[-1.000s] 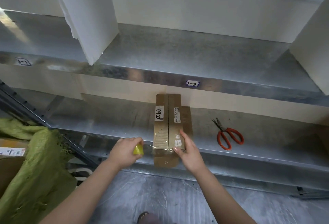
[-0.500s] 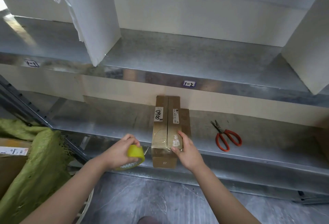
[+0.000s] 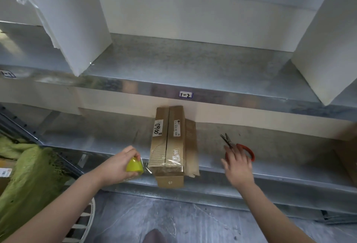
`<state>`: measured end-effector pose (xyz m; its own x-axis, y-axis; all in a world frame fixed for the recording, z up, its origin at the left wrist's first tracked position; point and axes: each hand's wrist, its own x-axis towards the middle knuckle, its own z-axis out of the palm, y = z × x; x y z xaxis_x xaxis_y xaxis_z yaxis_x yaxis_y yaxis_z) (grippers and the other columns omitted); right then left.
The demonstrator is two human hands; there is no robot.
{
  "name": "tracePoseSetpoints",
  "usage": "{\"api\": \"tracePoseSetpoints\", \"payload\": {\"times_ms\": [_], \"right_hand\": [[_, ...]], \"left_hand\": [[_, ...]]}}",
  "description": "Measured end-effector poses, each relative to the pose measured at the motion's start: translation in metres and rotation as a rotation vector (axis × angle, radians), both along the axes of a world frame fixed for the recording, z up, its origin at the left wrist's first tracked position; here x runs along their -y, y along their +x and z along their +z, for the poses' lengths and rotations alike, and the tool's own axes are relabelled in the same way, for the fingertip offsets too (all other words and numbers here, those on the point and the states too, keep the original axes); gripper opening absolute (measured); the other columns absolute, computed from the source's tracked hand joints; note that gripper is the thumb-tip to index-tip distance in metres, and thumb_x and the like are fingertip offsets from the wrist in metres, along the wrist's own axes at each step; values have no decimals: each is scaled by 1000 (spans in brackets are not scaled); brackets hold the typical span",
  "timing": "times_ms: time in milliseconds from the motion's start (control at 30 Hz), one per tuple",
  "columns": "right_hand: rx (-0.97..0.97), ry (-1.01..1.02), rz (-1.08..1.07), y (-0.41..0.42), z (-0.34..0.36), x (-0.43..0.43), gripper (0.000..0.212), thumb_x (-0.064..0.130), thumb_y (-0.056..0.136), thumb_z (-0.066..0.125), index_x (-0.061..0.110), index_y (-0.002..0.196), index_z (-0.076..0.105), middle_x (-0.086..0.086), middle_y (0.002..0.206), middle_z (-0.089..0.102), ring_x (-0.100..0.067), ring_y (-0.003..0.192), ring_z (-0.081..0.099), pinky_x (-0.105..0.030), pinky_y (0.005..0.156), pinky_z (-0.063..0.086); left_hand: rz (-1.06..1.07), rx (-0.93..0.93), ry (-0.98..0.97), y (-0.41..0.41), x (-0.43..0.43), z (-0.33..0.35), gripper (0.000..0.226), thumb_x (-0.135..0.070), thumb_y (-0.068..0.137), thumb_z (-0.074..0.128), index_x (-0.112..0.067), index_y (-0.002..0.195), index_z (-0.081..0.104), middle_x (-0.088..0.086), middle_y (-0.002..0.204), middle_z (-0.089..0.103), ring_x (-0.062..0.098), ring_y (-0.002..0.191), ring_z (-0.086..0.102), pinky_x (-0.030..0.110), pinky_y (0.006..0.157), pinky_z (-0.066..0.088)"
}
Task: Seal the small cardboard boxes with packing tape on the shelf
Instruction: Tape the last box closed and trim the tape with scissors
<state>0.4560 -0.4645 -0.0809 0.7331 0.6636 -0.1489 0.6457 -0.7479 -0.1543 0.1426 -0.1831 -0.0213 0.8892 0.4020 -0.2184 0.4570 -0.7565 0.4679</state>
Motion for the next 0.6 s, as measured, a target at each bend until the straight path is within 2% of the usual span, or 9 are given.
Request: {"api": "tracePoseSetpoints", "payload": {"times_ms": [100,167,233,300,367,433,600], "right_hand": [[-13,-122,-20,33,-20,17,57,50,102,25,31,154,11,-3,163,7,-26,149,9,-44,121,9],[-94,-109,-47,44,-27,18,55,49,102,28,34,153,13,-5,162,10,-27,149,12,-42,121,10],[-139,-30,-100,47,-28,13,52,43,102,37,30,151,25,-8,157,24,-29,143,26,-42,117,21],[-130,66,-211,43,-23,6,49,35,99,48,21,144,37,-12,144,44,-33,130,43,-44,105,37],[-89,63,-296,36,-16,0,48,30,96,53,11,138,42,-16,131,53,-35,121,49,-42,96,42],[-51,-25,-319,27,-13,-3,47,26,95,52,3,135,40,-18,129,54,-35,121,49,-40,94,43],[79,-188,-287,9,-11,-6,52,13,96,45,2,142,22,-12,133,47,-25,117,57,-34,91,48]], "left_hand": [[22,-2,-12,1,0,-6,40,-41,76,77,-37,102,46,-17,109,42,3,96,50,26,85,45],[42,-7,-12,-1,2,-9,40,-41,76,77,-36,102,46,-17,110,42,5,97,50,28,86,45],[69,0,-12,-3,5,-12,41,-40,77,77,-35,103,47,-15,111,42,6,98,50,30,87,45],[95,13,-20,-5,8,-14,41,-39,77,77,-34,104,47,-13,112,43,8,100,51,31,90,45],[117,24,-27,-7,10,-14,41,-38,77,77,-32,104,48,-12,112,44,10,101,51,33,91,45],[138,29,-29,-8,11,-14,40,-37,76,78,-31,103,48,-11,111,44,11,101,52,35,91,45],[142,38,-45,-11,14,-13,39,-36,76,78,-29,102,50,-11,110,43,10,99,51,34,90,45]]}}
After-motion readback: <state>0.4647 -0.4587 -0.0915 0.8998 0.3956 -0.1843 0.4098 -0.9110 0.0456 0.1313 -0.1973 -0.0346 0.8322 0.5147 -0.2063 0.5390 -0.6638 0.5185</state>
